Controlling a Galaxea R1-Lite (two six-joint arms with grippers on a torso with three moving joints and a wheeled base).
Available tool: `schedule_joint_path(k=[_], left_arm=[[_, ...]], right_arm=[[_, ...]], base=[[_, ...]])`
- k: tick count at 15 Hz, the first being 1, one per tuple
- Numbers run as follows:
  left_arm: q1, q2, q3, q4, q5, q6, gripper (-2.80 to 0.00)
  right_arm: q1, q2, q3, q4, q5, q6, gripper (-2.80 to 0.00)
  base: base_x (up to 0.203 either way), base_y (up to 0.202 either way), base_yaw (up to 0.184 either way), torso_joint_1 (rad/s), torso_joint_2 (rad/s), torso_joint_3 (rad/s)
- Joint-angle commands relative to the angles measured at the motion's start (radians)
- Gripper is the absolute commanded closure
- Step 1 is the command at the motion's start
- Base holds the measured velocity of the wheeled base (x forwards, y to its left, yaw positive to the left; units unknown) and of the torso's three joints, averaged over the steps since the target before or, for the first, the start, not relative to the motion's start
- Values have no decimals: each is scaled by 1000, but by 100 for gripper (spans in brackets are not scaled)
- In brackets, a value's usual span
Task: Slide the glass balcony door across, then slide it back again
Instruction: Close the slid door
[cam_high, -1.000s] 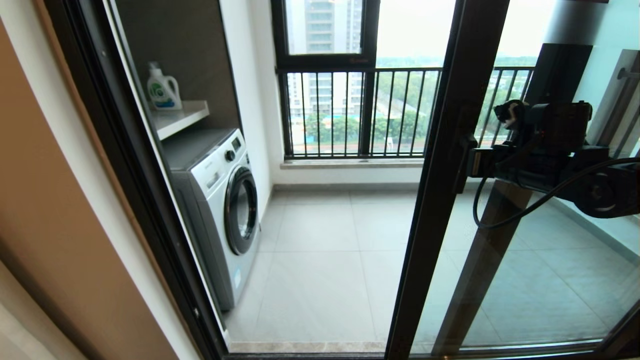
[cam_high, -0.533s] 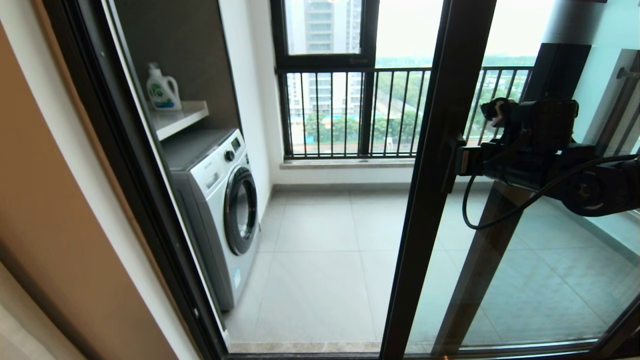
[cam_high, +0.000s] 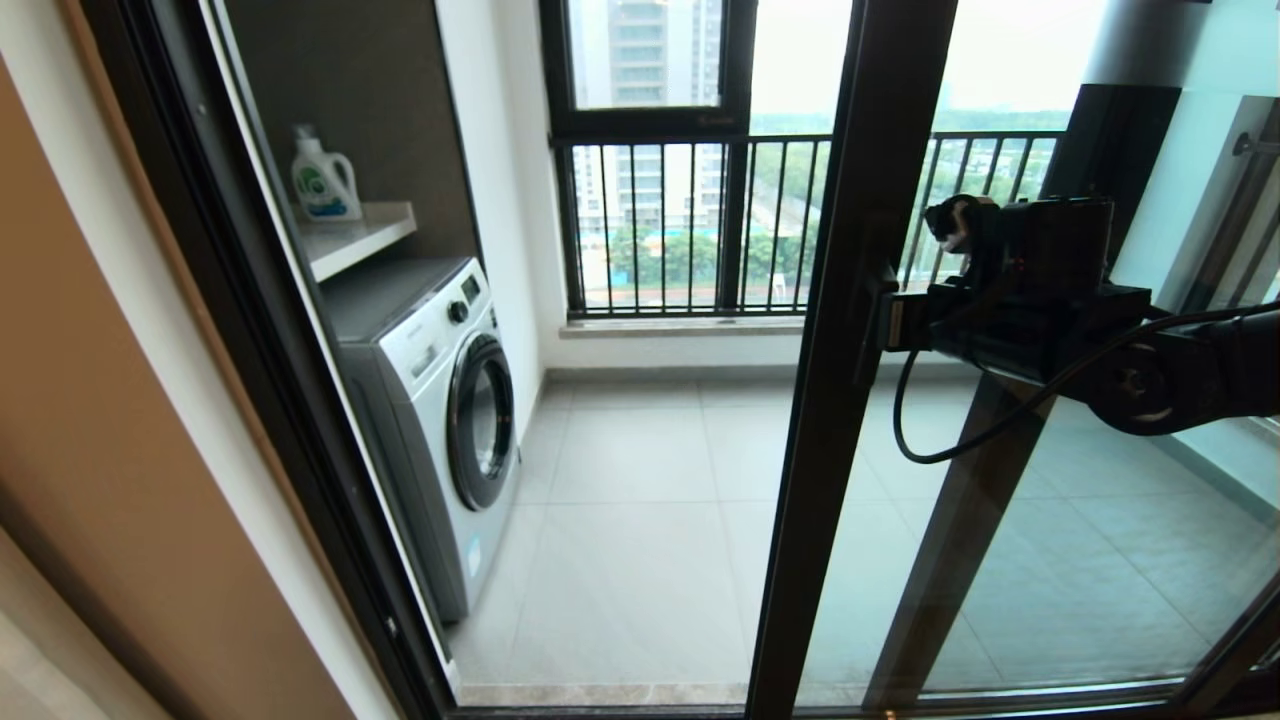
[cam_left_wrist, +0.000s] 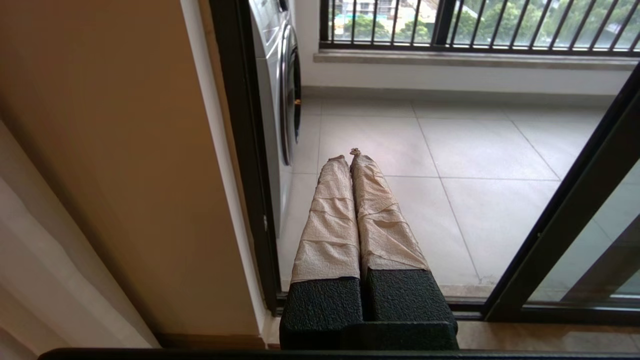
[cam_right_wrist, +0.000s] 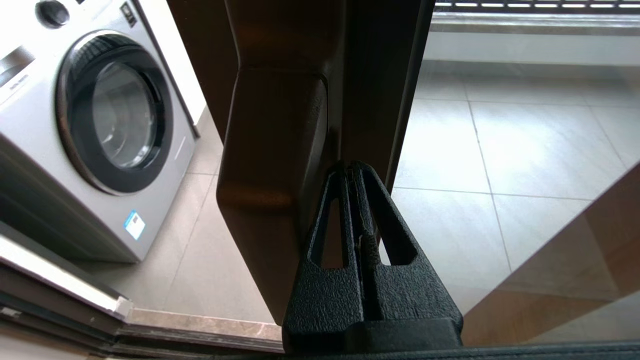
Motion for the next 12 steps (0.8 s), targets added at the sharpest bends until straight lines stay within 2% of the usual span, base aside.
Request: schedule_joint_path(k=[1, 6, 12], left_arm=[[0, 0, 0, -1, 0, -1, 0], [0, 0, 0, -1, 0, -1, 0], [0, 0, 0, 0, 0, -1, 0]], right_arm=[[10, 3, -10, -2, 4, 0, 0], [35, 37, -40, -2, 5, -1, 0], [102, 55, -47, -2, 4, 0, 0]], base=[[0, 0, 0, 0, 0, 0], [0, 0, 0, 0, 0, 0], [0, 0, 0, 0, 0, 0]])
